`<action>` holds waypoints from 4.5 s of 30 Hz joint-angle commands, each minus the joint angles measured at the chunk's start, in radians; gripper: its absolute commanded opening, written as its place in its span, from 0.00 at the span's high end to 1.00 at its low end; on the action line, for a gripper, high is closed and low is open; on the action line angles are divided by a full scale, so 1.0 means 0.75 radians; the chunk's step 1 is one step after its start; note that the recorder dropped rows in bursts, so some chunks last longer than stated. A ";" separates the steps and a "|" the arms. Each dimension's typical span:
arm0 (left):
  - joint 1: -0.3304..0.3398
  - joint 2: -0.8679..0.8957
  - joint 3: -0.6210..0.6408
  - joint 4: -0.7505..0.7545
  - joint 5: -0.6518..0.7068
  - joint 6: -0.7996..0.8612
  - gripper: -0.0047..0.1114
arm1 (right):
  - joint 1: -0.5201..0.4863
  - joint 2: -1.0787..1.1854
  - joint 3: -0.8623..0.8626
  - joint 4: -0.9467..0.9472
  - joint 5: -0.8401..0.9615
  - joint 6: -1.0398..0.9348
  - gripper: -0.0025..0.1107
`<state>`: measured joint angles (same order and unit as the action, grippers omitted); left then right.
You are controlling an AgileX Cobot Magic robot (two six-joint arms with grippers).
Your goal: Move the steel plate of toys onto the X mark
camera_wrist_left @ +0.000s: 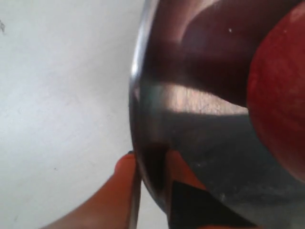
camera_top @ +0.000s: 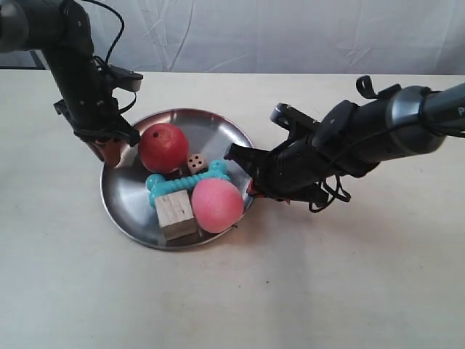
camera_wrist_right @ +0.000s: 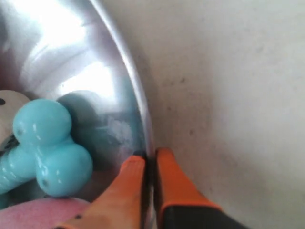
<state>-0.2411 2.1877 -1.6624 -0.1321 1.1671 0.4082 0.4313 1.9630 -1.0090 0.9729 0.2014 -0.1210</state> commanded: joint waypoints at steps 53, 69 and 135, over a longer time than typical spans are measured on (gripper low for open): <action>0.096 -0.288 -0.025 0.097 0.024 -0.376 0.89 | -0.203 -0.239 -0.228 -0.959 0.432 0.243 0.98; -0.099 -1.422 0.969 -0.437 -0.966 0.056 0.96 | -0.203 -1.265 0.420 -1.072 0.182 0.230 0.98; -0.126 -1.552 1.491 -0.433 -1.051 0.059 0.96 | -0.596 -2.617 1.343 -1.105 0.275 0.161 0.98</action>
<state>-0.3290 1.0310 -0.5505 -0.4498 0.3915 0.4518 -0.0099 0.0060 -0.0086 0.1332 0.4225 0.0084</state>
